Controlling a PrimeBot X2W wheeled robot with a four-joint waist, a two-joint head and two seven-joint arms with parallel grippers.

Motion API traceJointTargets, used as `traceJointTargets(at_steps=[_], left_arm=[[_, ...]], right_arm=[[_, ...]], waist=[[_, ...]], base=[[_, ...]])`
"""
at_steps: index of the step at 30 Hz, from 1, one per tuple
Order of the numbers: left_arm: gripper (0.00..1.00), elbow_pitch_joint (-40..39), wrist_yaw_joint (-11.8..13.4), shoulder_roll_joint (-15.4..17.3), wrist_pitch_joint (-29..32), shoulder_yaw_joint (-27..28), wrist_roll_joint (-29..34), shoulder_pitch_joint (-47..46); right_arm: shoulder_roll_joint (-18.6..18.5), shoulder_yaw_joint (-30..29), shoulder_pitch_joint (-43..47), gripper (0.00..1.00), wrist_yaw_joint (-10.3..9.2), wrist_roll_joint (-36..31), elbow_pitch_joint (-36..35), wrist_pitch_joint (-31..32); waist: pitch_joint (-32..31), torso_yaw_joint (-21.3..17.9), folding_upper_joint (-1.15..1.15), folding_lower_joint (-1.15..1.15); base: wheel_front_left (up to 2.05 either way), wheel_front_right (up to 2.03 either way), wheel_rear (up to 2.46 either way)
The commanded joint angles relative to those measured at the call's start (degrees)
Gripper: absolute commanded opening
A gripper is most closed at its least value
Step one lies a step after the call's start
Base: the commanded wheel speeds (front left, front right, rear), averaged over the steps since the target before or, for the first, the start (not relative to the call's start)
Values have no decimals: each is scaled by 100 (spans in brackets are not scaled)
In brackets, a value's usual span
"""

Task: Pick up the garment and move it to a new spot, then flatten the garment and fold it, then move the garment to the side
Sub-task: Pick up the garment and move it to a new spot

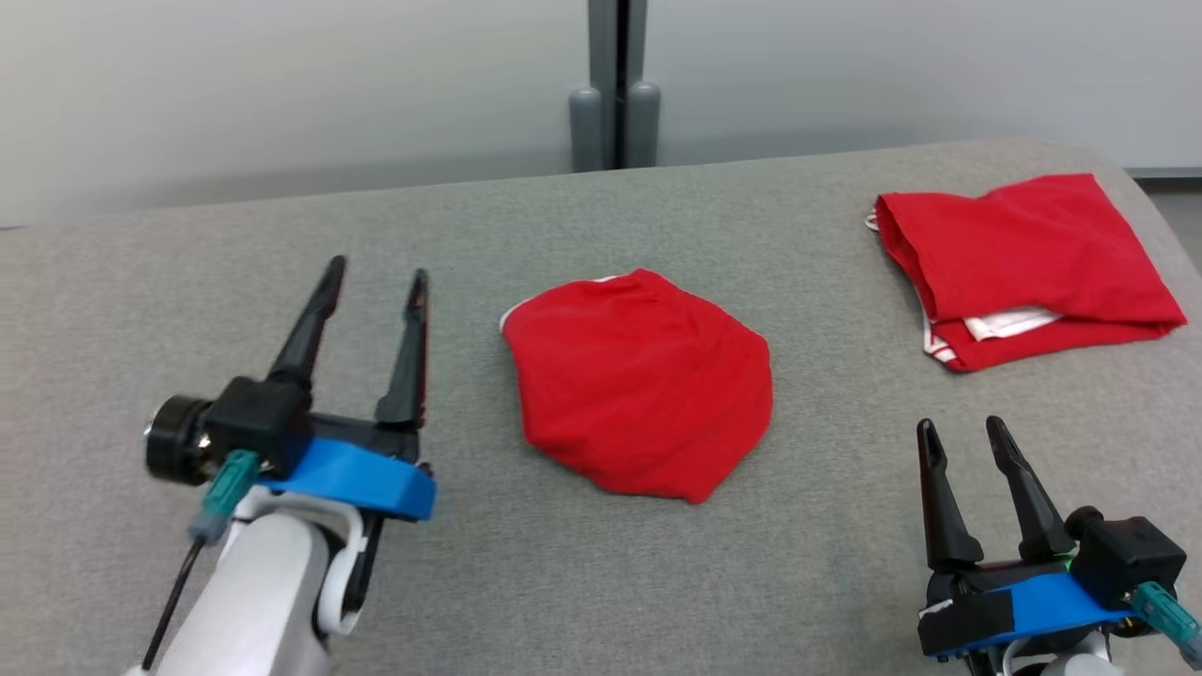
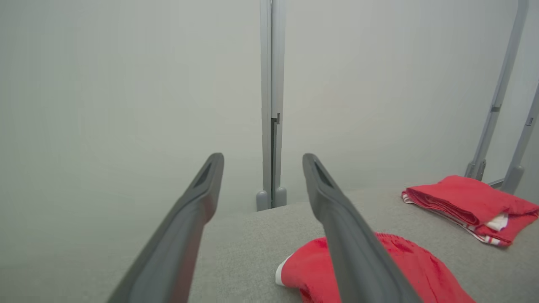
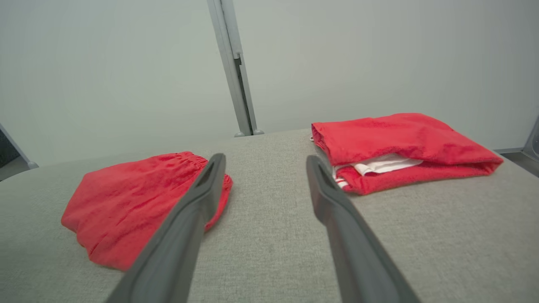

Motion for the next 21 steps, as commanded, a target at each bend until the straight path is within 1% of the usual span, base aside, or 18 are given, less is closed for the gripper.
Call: traceJointTargets(at_steps=[1, 4, 10, 17, 21], left_arm=[[100, -83, 31, 18, -20, 104, 52, 138], [100, -327, 15, 8, -21, 492, 204, 532], [100, -638, 12, -123, -21, 1180, 507, 1205], [100, -719, -139, -272, -22, 1711, 730, 1853], [100, -715, -217, -362, -22, 1889, 828, 2116]], right_arm=[[-10, -7, 36, 100, 3, -33, 14, -27], [-11, -57, 76, 100, 3, -61, 44, -27], [-11, -96, 170, 100, 3, -102, 86, -27], [-11, -170, 305, 100, 3, -133, 125, -27], [-10, -223, 419, 100, 3, -133, 148, -22]], waist=[[-9, 53, 0, 1], [-83, 208, 0, 1], [-223, 445, 0, 1], [-410, 601, 0, 1], [-490, 656, 0, 1]], base=[[0, 0, 0], [0, 0, 0], [0, 0, 0], [0, 0, 0], [0, 0, 0]])
